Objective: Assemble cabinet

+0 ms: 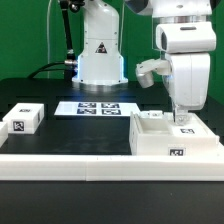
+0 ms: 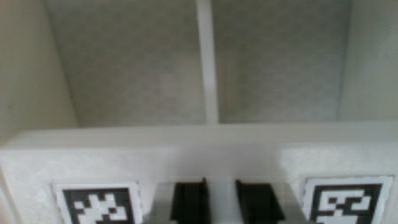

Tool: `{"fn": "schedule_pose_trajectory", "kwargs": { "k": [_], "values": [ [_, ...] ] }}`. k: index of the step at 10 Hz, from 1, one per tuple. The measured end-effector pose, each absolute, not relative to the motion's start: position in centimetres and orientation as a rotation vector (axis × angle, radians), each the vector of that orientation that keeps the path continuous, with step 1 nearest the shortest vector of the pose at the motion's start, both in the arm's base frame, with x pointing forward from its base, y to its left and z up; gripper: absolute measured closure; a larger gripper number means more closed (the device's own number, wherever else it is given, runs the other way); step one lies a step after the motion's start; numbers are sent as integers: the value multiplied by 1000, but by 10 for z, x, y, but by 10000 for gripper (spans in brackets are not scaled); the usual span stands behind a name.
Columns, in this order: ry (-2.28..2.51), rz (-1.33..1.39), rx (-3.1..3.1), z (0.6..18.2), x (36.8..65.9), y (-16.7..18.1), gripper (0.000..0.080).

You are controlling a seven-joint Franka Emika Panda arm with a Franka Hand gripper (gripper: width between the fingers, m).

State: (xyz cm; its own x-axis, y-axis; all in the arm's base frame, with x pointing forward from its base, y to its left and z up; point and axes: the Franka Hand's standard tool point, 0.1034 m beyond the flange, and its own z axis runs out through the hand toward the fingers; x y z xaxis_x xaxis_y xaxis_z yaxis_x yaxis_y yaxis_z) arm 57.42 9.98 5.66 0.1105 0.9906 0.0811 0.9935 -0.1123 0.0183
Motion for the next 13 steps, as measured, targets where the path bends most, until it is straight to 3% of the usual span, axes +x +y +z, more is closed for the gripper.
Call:
{"fn": "schedule_pose_trajectory", "kwargs": {
  "k": [3, 4, 5, 6, 7, 8, 9, 13],
  "values": [
    [-2064, -107, -2310, 56, 574, 100, 729],
    [-2064, -107, -2309, 56, 574, 100, 632],
    [-2064, -107, -2309, 56, 574, 100, 449],
    [-2064, -107, -2309, 56, 574, 100, 314],
    [-2064, -107, -2309, 56, 574, 100, 314],
    [-2064, -107, -2309, 56, 574, 100, 114],
    [-2064, -107, -2309, 56, 574, 100, 35],
    [-2060, -106, -2314, 58, 573, 100, 1]
  ]
}}
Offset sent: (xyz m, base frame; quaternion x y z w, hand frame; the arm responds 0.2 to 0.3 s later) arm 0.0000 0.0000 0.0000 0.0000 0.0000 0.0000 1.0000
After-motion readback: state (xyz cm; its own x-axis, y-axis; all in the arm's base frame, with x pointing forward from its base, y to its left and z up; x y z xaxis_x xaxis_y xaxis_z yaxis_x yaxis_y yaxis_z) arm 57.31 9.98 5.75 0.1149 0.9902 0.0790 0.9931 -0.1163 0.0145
